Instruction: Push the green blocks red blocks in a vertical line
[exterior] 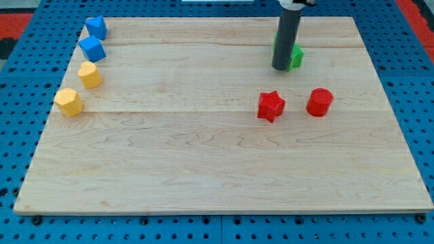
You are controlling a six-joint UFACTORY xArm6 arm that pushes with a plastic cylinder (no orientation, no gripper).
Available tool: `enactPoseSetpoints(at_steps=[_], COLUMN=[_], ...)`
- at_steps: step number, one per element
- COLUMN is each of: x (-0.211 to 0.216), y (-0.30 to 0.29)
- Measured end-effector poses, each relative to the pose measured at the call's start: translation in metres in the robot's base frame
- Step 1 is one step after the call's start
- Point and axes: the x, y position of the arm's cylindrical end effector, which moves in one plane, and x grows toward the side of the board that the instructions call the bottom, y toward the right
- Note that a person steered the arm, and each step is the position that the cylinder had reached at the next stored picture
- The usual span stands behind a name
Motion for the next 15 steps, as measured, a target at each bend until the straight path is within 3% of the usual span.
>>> enactPoseSetpoints(at_steps=[3,4,5,6,7,9,12,13,15], x=[0.119,0.15,0.116,0.067,0.068,-0.024,-0.032,-0.045,-0.066], y=[0.001,0.068,0.087,0.013,0.017,0.086,0.005,0.059,0.009])
